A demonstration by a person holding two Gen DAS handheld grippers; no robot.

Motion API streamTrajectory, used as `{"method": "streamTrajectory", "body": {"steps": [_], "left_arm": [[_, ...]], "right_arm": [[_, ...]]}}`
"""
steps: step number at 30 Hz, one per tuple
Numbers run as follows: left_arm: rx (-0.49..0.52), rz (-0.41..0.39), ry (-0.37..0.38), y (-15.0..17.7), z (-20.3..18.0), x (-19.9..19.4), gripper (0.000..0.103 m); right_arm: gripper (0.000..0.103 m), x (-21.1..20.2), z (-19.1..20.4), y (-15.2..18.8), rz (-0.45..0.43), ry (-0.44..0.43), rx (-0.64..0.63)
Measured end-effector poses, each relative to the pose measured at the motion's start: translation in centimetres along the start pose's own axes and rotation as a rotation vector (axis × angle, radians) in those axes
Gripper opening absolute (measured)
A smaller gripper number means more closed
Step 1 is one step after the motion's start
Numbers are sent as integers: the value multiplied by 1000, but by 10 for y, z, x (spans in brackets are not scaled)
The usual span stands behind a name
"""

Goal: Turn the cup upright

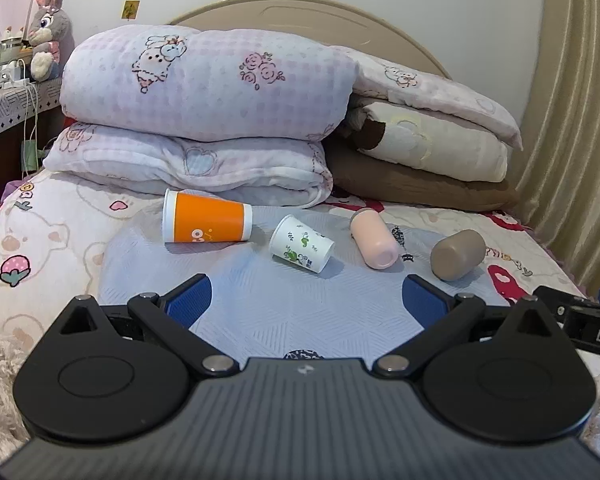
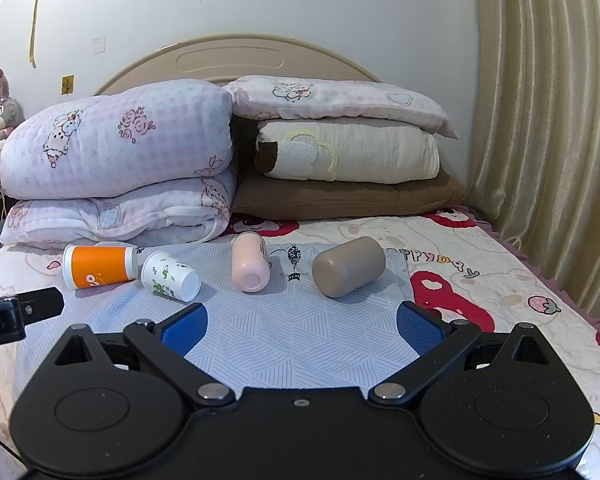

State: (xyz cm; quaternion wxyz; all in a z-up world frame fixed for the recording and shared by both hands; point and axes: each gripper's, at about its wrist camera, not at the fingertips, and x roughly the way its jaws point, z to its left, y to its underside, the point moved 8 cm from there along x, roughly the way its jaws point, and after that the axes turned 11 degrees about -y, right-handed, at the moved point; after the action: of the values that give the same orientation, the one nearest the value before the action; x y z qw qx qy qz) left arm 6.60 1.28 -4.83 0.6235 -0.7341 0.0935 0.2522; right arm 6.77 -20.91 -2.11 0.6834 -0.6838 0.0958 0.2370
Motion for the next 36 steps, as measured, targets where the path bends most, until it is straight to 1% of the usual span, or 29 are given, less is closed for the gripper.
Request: {"method": "streamTrajectory", "body": {"steps": [8, 13, 15, 17, 19, 21, 24, 27, 29, 31, 33, 36], "left_arm": [[1, 14, -5, 2, 2, 2, 103], [33, 54, 4, -1, -2, 4, 103], [52, 66, 19, -9, -5, 5, 103], [86, 77, 24, -23, -9, 8, 103], [128, 85, 11, -39, -15, 14, 103], [155, 102, 3, -55, -20, 25, 103], [132, 175, 42, -76, -29, 48, 103], [94, 237, 92, -89, -39, 74, 103], [92, 258, 100, -92, -48, 92, 103], [99, 289, 106, -93, -59, 114, 103], [91, 312, 118, -93, -68, 132, 103], [60, 351, 140, -93, -78, 163, 103]], "right_arm": [[102, 1, 1, 1, 5, 3, -2], [102, 2, 1, 1, 15, -13, 4], [102, 3, 3, -1, 23, -49, 14], [102, 6, 4, -8, 35, -126, 24], [102, 8, 7, -18, 45, -215, 17], [102, 11, 9, -32, 41, -281, 2], [102, 21, 9, -53, 37, -368, 3], [102, 44, 12, -64, 91, -416, -41], [102, 65, 15, -68, 138, -428, -90], [102, 87, 17, -72, 184, -450, -104], [101, 110, 16, -75, 222, -486, -74], [96, 151, 14, -76, 281, -558, 17]]}}
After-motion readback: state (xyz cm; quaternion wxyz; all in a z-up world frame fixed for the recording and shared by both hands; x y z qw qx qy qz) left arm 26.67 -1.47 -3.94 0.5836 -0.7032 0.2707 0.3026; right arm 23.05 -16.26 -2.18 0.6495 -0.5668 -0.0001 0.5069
